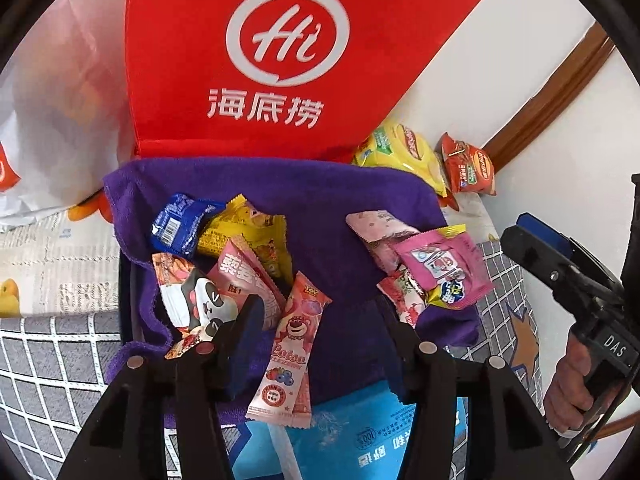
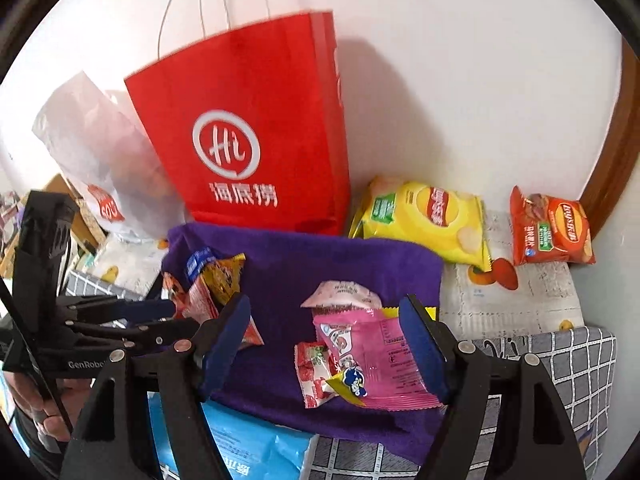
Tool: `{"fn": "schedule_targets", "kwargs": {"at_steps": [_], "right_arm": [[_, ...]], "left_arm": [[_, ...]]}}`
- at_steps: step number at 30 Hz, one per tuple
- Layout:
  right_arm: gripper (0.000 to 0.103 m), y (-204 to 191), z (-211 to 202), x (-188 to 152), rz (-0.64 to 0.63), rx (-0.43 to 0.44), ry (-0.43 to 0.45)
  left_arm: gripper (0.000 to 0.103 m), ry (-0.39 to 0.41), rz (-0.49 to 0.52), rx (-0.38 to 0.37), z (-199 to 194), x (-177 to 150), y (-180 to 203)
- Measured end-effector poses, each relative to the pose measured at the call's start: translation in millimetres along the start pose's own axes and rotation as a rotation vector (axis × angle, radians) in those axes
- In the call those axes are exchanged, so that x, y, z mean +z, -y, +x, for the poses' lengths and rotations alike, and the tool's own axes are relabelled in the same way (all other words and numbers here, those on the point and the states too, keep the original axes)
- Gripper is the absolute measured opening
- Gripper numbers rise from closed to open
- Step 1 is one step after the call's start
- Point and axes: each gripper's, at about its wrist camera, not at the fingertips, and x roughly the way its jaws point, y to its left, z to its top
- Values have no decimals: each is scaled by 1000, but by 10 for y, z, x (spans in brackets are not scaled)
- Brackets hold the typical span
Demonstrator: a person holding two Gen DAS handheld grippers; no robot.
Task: Organize snacks
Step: 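Move both open tools back to the red and green snack packets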
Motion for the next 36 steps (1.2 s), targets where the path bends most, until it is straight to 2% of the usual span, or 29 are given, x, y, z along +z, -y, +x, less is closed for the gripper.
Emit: {"fn": "schedule_targets", "kwargs": {"at_steps": [8, 13, 16, 20, 24, 28, 36], "right_arm": [[76, -87, -360, 14, 0, -33, 92], [76, -163, -555, -205, -2, -32, 81], [76, -203, -713, -391, -20, -60, 74], [76, -183, -977, -645, 11, -61, 72], [76, -170, -1236, -887, 35, -77, 81], [76, -202, -1384, -1125, 67, -46, 85], [76, -354, -1449, -1636, 101, 7, 65]], "left_arm": [[52, 58, 29, 12, -303, 3, 103], [52, 82, 34, 1, -449, -12, 152], [52, 75, 35, 16, -566, -22, 167], [52, 119, 21, 18, -835, -50, 178], [52, 144, 28, 19, -1089, -190, 215], [55, 164, 35, 29, -1274, -446, 217], [55, 130, 18, 45, -1314, -995, 179]]}}
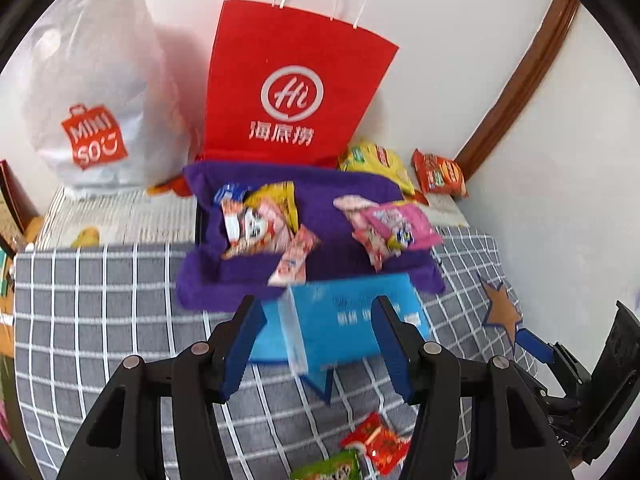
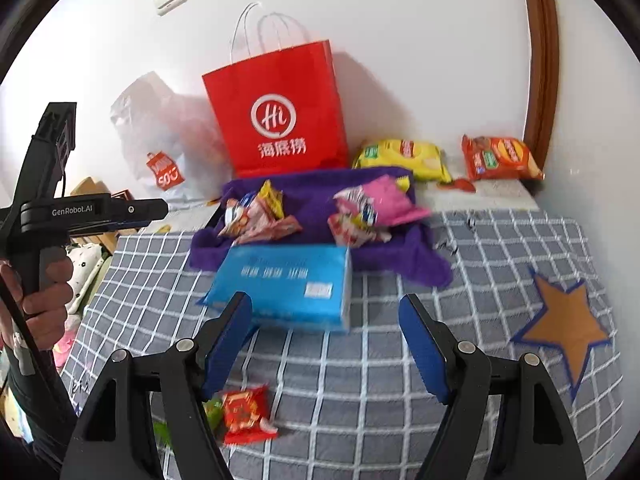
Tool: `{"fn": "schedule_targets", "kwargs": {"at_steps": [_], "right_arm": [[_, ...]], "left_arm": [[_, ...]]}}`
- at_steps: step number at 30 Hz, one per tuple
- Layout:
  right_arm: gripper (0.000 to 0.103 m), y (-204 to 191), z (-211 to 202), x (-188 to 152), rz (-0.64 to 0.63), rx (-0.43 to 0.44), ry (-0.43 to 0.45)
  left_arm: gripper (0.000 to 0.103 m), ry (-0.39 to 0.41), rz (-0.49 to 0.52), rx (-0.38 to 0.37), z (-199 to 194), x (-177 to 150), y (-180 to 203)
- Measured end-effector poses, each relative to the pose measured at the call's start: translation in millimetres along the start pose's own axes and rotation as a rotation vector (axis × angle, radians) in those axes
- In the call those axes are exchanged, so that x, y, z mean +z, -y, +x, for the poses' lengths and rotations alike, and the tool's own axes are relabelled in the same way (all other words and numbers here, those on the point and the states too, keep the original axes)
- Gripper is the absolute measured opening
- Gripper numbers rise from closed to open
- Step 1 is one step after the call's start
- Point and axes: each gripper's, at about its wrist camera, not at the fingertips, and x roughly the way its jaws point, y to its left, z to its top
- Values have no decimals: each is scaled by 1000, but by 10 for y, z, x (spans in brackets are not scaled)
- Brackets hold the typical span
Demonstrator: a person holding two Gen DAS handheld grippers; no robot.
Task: Organize snacks
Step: 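Move both open tools back to the red and green snack packets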
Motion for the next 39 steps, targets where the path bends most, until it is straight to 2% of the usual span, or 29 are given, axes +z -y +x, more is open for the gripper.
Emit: {"fn": "schedule_targets", "kwargs": {"at_steps": [11, 20, 27, 31, 39], "right_arm": [[75, 78, 6, -356, 29, 15, -42], [75, 78, 129, -473, 45, 59, -55], [71, 180, 222, -455, 92, 60, -76], [71, 76, 227, -475, 55, 86, -51], [71, -171, 380, -613, 5, 123, -110]], "left_arm": [[55, -12, -6, -19, -27, -255, 57], [55, -28, -18, 23, -6, -326, -36], [55, -22, 0, -4, 4, -339, -1], [55, 1, 15, 16, -61, -375, -52], [55, 13, -31, 13, -101, -466, -281]]}}
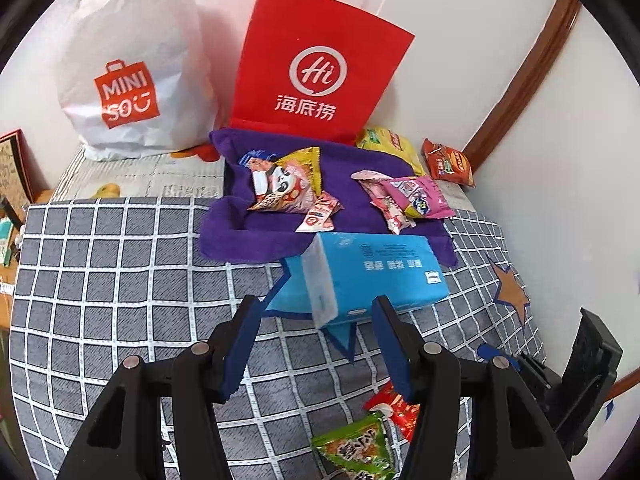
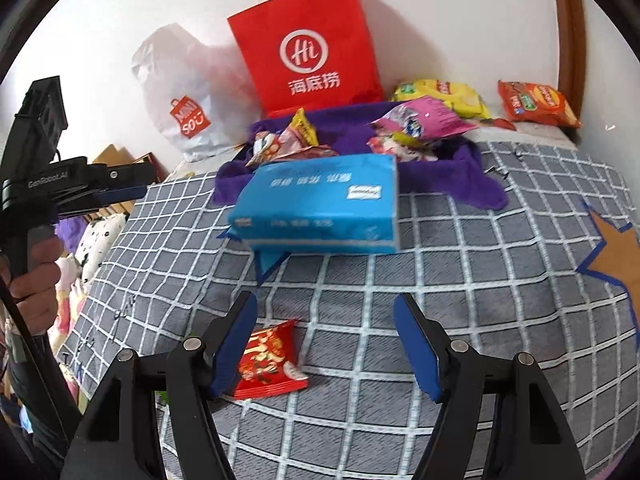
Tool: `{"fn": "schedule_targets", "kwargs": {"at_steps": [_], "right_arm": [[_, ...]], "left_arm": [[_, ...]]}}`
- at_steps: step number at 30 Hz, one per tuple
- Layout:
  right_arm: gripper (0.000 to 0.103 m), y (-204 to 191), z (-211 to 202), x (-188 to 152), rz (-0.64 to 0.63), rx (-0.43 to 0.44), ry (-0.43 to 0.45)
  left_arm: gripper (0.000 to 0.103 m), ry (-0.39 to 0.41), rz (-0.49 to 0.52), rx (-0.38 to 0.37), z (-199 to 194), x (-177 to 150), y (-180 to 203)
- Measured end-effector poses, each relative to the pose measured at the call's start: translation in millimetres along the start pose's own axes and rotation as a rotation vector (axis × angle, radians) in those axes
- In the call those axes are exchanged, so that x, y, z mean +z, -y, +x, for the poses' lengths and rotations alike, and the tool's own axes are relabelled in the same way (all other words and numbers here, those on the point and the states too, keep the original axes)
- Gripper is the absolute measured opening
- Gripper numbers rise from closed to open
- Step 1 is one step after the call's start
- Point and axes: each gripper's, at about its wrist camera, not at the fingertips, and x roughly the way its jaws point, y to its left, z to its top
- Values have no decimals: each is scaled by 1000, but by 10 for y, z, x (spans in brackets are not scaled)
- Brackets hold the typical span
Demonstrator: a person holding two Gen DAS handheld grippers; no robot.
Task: Organize snacks
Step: 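Move both open tools back to the red and green snack packets, then grasp the red snack packet with the right tool while the left tool grasps the green packet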
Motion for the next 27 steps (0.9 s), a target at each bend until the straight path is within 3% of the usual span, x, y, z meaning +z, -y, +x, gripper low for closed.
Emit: {"fn": "schedule_targets", "kwargs": {"at_steps": [13, 17, 20, 27], "right_arm": [[70, -464, 462, -261, -166, -14, -129], [49, -552, 640, -331, -220, -74, -179], [42, -590, 630, -351, -261, -110, -155], [41, -335, 387, -294, -201, -121, -75]], "left_arm": [[55, -30, -47, -2, 74, -250, -300], [55, -42, -46, 4, 97, -358, -336], [55, -50, -42, 4, 110, -435, -325], [55, -72, -12, -1, 153, -573, -178]]}}
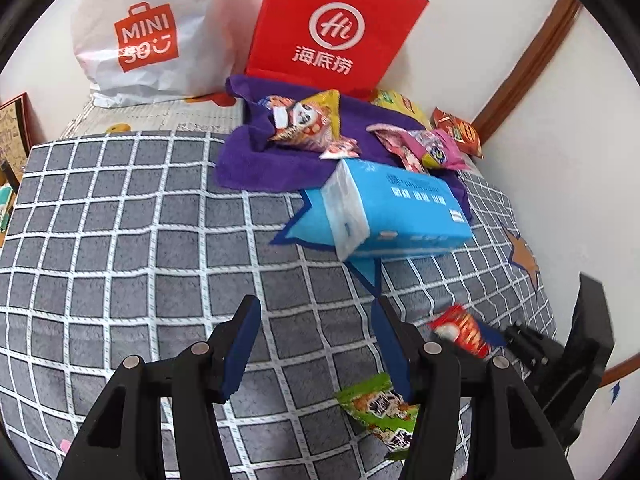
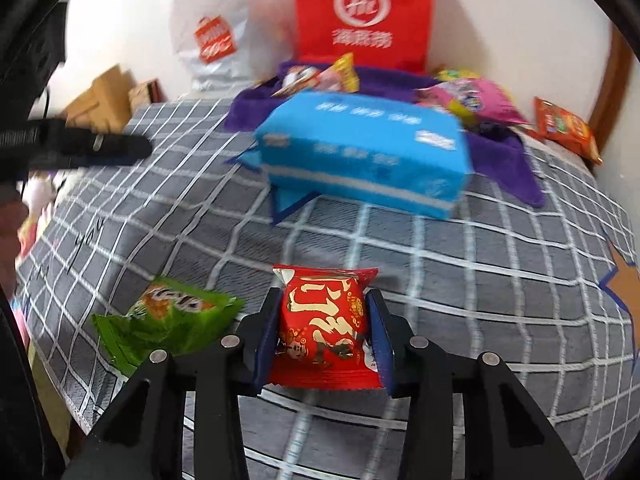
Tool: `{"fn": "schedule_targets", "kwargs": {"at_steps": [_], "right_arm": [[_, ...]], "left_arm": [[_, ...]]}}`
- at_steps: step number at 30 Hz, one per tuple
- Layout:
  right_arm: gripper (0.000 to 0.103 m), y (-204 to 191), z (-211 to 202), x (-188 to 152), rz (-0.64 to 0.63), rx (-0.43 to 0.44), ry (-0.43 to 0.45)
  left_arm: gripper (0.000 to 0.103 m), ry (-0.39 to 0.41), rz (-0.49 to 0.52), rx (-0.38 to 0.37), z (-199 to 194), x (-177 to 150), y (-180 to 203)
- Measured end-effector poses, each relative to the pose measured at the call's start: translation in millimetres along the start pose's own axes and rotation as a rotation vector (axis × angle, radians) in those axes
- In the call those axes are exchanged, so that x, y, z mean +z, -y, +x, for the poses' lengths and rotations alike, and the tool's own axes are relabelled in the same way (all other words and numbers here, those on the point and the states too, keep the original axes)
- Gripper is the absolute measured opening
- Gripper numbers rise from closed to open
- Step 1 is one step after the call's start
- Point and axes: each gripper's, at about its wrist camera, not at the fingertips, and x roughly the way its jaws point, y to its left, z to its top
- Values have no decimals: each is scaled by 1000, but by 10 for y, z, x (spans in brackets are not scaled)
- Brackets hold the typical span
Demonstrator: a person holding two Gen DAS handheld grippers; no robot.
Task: Organize snacks
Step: 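Grasp the red snack packet with the right tool while the left tool grasps the green packet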
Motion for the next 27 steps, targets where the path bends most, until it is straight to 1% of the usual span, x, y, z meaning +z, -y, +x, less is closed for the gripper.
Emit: {"fn": "schedule_targets", "kwargs": {"at_steps": [2, 7, 8, 11, 16, 20, 24, 26, 27], "right_arm": [[42, 113, -38, -7, 23, -25, 11], [42, 388, -39, -69, 64, -135, 31], [42, 429, -24, -85, 73, -140, 33], [42, 539, 69, -124, 100, -134, 19], [42, 571, 105, -156, 100, -122, 56], [42, 614, 123, -161, 122, -90, 50], [42, 636, 135, -155, 139, -70, 48], [42, 634, 138, -156, 137, -71, 47], [42, 634, 141, -156, 137, -72, 47]], "left_arm": [[55, -6, 8, 0, 17, -38, 44], [55, -28, 13, 1, 71, -175, 93], [55, -32, 12, 0, 81, -203, 93], [55, -46, 9, -16, 106, -297, 94], [55, -61, -2, -64, 123, -433, 104], [57, -71, -12, -108, 122, -495, 146], [63, -68, -16, -187, 79, -534, 248], [64, -74, 6, -196, 73, -556, 338], [67, -74, 19, -193, 74, -567, 383]]}}
